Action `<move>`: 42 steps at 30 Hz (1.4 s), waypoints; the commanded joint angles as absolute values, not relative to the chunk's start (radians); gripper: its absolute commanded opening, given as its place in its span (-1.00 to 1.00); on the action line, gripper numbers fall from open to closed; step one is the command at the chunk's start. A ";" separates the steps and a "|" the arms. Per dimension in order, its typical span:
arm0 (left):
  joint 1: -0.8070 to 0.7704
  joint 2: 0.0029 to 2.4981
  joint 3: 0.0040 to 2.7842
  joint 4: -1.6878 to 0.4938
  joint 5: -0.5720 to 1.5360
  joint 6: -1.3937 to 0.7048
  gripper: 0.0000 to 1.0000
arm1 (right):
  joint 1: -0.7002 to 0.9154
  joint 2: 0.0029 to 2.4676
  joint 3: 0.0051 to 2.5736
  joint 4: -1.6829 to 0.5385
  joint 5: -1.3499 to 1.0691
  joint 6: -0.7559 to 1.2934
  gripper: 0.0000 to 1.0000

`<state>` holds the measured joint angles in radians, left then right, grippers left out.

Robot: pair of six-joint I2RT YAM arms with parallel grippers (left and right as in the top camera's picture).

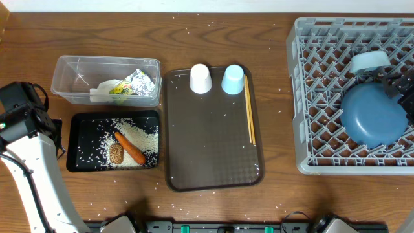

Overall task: Sort waste into correct bins and load items into the dishwasher rack
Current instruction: 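Release the plate and move the right gripper to the light-blue cup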

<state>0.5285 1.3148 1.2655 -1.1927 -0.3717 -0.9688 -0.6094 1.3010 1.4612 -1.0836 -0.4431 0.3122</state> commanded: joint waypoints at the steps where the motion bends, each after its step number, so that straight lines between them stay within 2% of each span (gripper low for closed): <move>1: 0.533 1.313 1.264 -1.196 -0.377 -0.974 0.96 | -0.614 1.269 1.459 -1.091 -0.613 0.328 0.99; 5: 0.534 1.313 1.264 -1.196 -0.377 -0.974 0.96 | -0.607 1.268 1.459 -1.111 -0.884 0.325 0.99; 9: 0.533 1.313 1.264 -1.196 -0.377 -0.974 0.95 | -0.529 1.268 1.458 -1.111 -0.900 0.245 0.91; 12: 0.533 1.313 1.264 -1.196 -0.377 -0.974 0.96 | -0.413 1.270 1.458 -1.102 -0.817 0.155 0.93; 14: 0.533 1.313 1.264 -1.196 -0.377 -0.974 0.96 | -0.304 1.277 1.458 -1.086 -0.672 0.155 0.99; 19: 0.533 1.313 1.264 -1.196 -0.377 -0.974 0.96 | 0.001 1.358 1.458 -0.979 -0.324 0.154 0.99; 23: 0.533 1.313 1.264 -1.196 -0.377 -0.974 0.96 | 0.157 1.434 1.458 -0.860 -0.251 0.149 0.98; 29: 0.533 1.313 1.264 -1.196 -0.377 -0.974 0.96 | 0.279 1.596 1.458 -0.591 -0.194 0.175 0.98; 42: 0.533 1.313 1.264 -1.196 -0.377 -0.974 0.95 | 0.402 2.002 1.458 -0.341 -0.146 0.159 0.98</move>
